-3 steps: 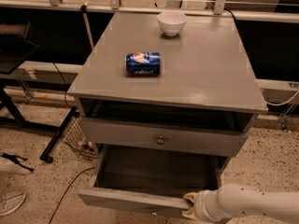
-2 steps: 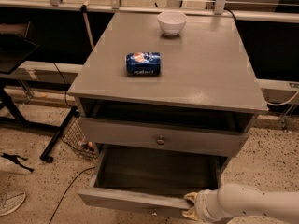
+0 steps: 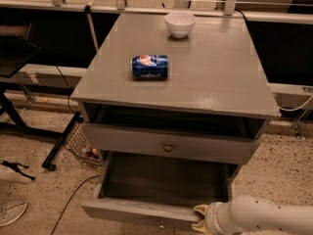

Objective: Open middle drawer

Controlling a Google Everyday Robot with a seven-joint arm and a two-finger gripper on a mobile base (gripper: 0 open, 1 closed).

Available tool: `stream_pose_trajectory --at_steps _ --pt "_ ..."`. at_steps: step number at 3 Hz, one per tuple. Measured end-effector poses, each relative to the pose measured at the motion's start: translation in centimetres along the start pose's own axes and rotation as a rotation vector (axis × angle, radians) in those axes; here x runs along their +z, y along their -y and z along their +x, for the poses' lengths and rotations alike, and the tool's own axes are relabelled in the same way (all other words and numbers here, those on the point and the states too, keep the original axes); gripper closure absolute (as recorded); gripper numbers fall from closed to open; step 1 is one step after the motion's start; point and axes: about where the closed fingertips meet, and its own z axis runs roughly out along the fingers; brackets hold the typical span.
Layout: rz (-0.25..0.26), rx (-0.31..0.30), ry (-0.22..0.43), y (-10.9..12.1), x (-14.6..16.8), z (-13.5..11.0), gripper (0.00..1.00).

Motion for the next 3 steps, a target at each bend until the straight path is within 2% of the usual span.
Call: stream_pose_trajectory --at_steps 1,3 --pt "0.000 0.008 0.004 -0.84 -0.18 0.32 1.00" --pt "0.000 0.008 0.004 -0.84 -0.18 0.32 1.00"
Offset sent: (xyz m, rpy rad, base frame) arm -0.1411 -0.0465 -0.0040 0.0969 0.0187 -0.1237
